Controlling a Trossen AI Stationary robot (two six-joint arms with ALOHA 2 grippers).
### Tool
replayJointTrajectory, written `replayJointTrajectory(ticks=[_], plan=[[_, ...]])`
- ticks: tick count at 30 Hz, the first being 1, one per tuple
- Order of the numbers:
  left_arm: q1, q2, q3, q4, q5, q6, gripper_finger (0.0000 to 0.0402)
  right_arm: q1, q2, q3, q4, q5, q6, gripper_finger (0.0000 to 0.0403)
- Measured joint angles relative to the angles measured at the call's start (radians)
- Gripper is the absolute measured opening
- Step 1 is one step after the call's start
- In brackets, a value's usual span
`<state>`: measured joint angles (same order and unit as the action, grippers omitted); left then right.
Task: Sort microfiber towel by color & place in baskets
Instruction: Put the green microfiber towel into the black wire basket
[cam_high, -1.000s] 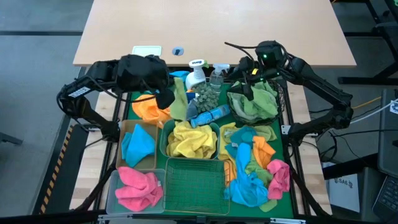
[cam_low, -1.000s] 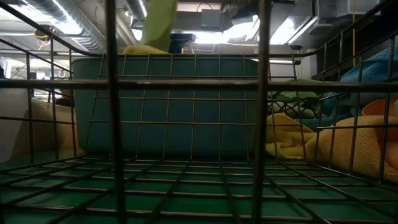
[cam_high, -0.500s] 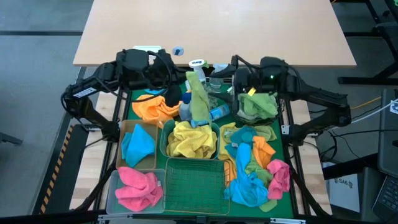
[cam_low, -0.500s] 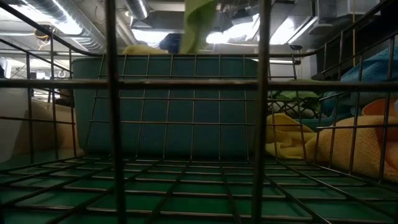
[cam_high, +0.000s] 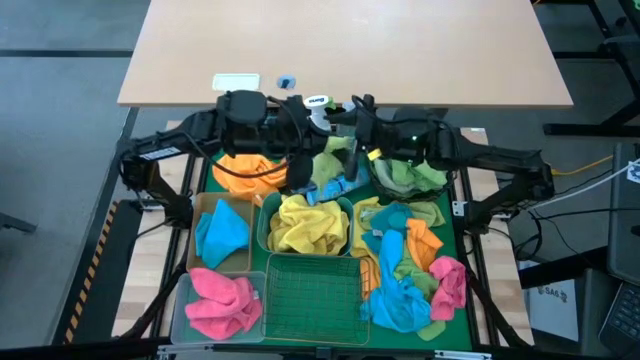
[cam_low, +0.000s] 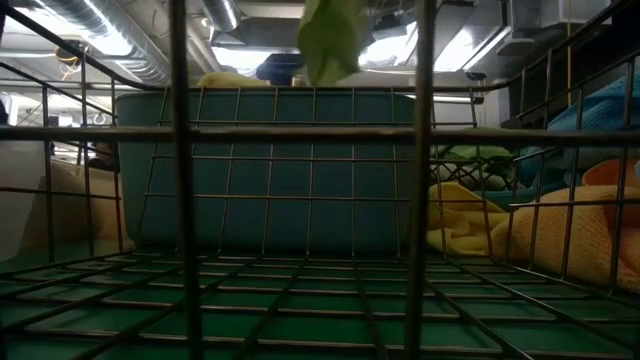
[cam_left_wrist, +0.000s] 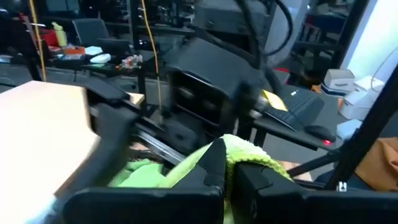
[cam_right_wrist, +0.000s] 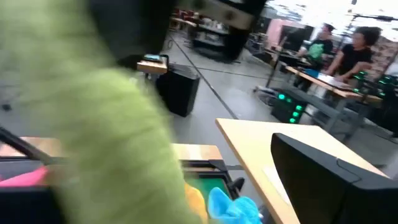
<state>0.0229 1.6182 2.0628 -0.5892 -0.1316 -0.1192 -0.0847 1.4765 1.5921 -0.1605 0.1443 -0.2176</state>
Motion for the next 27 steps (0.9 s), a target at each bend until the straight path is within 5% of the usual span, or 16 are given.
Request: replayJointTrajectory(ticks=[8,19,27], plan=[[-0.013,0.008,0.0,-0.002,-0.007,0.0,0.0,0.001,0.0,0.0,-0.023,-0.036,0.001,0.0256],[-0.013,0.008,0.0,-0.032,-0.068,0.0,0.0,0.0,-0.009,0.0,-0.178,-0.058,0.002,0.0019],[0.004,0.008,0.0,-0.074,-0.178,0.0,0.0031,-0.001,-0.07,0.0,-0.311,-0.057,0.003,0.0018]])
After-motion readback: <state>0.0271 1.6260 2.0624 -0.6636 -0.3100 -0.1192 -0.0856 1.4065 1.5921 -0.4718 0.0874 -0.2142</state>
